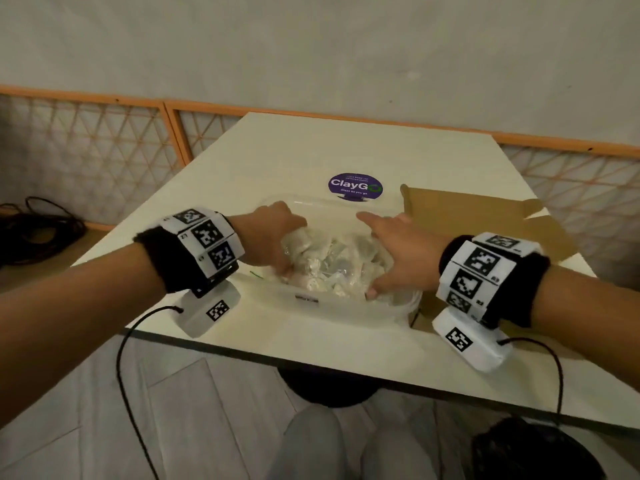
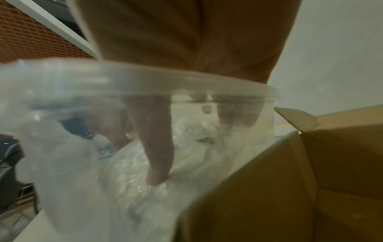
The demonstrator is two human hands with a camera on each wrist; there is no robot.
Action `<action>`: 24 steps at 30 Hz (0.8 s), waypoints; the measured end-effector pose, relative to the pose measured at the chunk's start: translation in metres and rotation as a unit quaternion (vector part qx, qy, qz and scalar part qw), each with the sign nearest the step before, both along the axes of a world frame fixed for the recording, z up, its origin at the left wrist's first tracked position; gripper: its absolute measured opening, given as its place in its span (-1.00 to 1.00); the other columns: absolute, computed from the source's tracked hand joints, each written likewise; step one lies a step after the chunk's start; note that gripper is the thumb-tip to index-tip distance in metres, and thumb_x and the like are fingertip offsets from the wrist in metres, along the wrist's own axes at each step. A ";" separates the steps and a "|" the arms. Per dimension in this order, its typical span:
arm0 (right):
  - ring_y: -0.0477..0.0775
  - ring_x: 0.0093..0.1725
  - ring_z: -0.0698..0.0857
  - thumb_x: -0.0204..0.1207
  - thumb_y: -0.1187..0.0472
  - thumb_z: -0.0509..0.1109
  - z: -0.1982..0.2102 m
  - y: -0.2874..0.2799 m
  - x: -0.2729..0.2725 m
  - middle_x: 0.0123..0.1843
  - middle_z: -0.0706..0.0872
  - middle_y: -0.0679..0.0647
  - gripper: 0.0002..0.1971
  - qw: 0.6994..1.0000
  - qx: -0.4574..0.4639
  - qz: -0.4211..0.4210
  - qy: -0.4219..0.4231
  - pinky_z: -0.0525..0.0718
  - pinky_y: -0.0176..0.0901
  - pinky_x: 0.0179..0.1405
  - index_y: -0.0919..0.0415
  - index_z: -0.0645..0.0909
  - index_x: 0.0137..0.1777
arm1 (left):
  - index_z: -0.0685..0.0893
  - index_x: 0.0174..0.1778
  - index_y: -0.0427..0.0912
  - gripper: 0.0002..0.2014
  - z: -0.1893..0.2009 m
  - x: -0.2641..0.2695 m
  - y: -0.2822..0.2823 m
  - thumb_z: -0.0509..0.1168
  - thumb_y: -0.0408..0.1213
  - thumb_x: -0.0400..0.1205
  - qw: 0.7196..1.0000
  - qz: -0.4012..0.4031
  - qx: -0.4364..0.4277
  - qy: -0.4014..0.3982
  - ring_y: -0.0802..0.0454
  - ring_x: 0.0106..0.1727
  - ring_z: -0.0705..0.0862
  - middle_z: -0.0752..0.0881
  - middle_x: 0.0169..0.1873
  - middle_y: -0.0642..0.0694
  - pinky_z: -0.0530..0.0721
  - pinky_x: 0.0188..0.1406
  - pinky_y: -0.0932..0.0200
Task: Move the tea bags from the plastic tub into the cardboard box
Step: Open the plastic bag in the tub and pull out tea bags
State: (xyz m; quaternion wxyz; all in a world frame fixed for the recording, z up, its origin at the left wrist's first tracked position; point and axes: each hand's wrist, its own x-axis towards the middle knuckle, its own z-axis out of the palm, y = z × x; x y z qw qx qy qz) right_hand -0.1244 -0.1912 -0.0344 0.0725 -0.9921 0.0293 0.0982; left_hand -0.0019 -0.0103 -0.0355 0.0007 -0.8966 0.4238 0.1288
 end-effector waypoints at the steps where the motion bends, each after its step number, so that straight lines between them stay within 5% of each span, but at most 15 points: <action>1: 0.15 0.42 0.31 0.26 -0.14 0.57 0.001 0.001 0.000 0.37 0.44 0.10 0.01 1.000 -0.001 -0.014 -0.012 0.38 -0.02 0.31 0.10 0.08 0.60 | 0.55 0.08 -0.11 -0.57 0.005 -0.004 0.002 0.55 -0.20 0.37 0.999 0.003 -0.039 0.021 -0.13 0.11 0.58 0.52 0.06 -0.10 0.59 0.05 0.05; 4: 0.11 0.19 0.42 0.24 -0.18 0.55 0.005 0.005 -0.001 0.06 0.40 0.04 -0.31 0.999 -0.025 -0.025 -0.033 0.44 -0.05 0.09 0.17 0.47 0.28 | 0.47 0.02 -0.08 -0.59 0.013 -0.015 0.006 0.52 -0.35 0.39 0.994 0.013 -0.103 0.032 -0.02 -0.04 0.55 0.57 -0.08 -0.01 0.42 -0.18 0.20; 7: 0.12 0.12 0.51 0.22 -0.05 0.61 0.008 0.009 -0.006 0.05 0.42 0.05 -0.48 0.998 0.007 -0.024 -0.063 0.51 -0.06 0.05 0.22 0.54 0.05 | 0.45 -0.10 -0.05 -0.64 0.019 -0.021 0.008 0.49 -0.41 0.39 0.983 0.002 -0.182 0.014 0.03 -0.18 0.51 0.55 -0.25 0.05 0.40 -0.33 0.21; 10: 0.05 0.08 0.57 0.19 -0.06 0.63 0.014 0.011 -0.015 0.17 0.50 0.05 -0.40 0.988 0.133 -0.040 -0.073 0.54 -0.06 0.08 0.12 0.46 0.14 | 0.37 -0.35 0.03 -0.61 0.019 -0.021 0.010 0.40 -0.53 0.39 0.959 -0.031 -0.279 -0.035 -0.05 -0.25 0.51 0.55 -0.32 0.00 0.39 -0.32 0.18; 14: -0.03 0.41 0.45 0.05 -0.23 0.62 0.015 0.015 -0.018 0.38 0.46 0.03 0.01 0.950 0.303 -0.063 -0.035 0.39 -0.03 0.48 -0.14 0.13 0.45 | 0.22 -0.42 0.11 -0.45 0.021 -0.022 0.003 0.33 -0.66 0.29 0.914 -0.125 -0.378 -0.075 -0.12 -0.33 0.54 0.54 -0.34 -0.11 0.47 -0.34 0.10; 17: 0.01 0.28 0.59 0.08 -0.12 0.67 0.008 0.018 -0.008 0.28 0.60 0.04 0.03 0.945 0.310 -0.087 -0.067 0.46 0.03 0.44 -0.07 0.16 0.51 | 0.38 -0.33 0.03 -0.55 0.023 -0.025 0.001 0.31 -0.68 0.27 0.907 -0.106 -0.400 -0.075 -0.22 -0.06 0.61 0.55 -0.12 -0.15 0.50 -0.17 0.16; 19: 0.03 0.12 0.68 0.18 0.07 0.66 0.005 0.018 -0.003 0.13 0.69 -0.01 -0.33 0.938 0.315 -0.101 -0.104 0.60 0.03 0.26 0.04 0.43 0.27 | 0.53 0.01 -0.07 -0.58 0.023 -0.028 0.008 0.37 -0.58 0.33 0.919 -0.043 -0.385 -0.070 -0.18 0.26 0.44 0.40 0.19 -0.10 0.38 0.09 0.28; 21: 0.04 -0.03 0.68 0.25 0.14 0.61 0.005 0.018 -0.001 -0.03 0.68 -0.03 -0.53 0.944 0.269 -0.137 -0.131 0.65 -0.05 -0.01 0.07 0.47 0.09 | 0.39 0.34 0.04 -0.37 0.027 -0.034 0.017 0.48 -0.36 0.40 0.927 0.047 -0.371 0.009 -0.09 0.43 0.30 0.21 0.38 -0.07 0.37 0.31 0.17; 23: 0.06 -0.06 0.63 0.30 0.12 0.57 0.004 0.021 0.000 -0.04 0.58 0.01 -0.53 0.945 0.215 -0.175 -0.171 0.62 -0.07 -0.11 0.13 0.42 0.12 | 0.31 0.36 0.10 -0.32 0.035 -0.047 0.023 0.53 -0.06 0.42 0.894 0.141 -0.415 0.098 -0.06 0.34 0.48 0.26 0.34 -0.03 0.57 0.26 0.06; 24: 0.09 0.00 0.62 0.30 0.09 0.56 0.002 0.024 0.001 0.02 0.55 0.03 -0.50 0.941 0.204 -0.181 -0.201 0.63 -0.02 -0.04 0.14 0.40 0.14 | 0.32 0.31 0.06 -0.36 0.038 -0.054 0.021 0.50 0.07 0.42 0.875 0.178 -0.427 0.142 -0.04 0.20 0.60 0.37 0.26 -0.03 0.69 0.08 0.08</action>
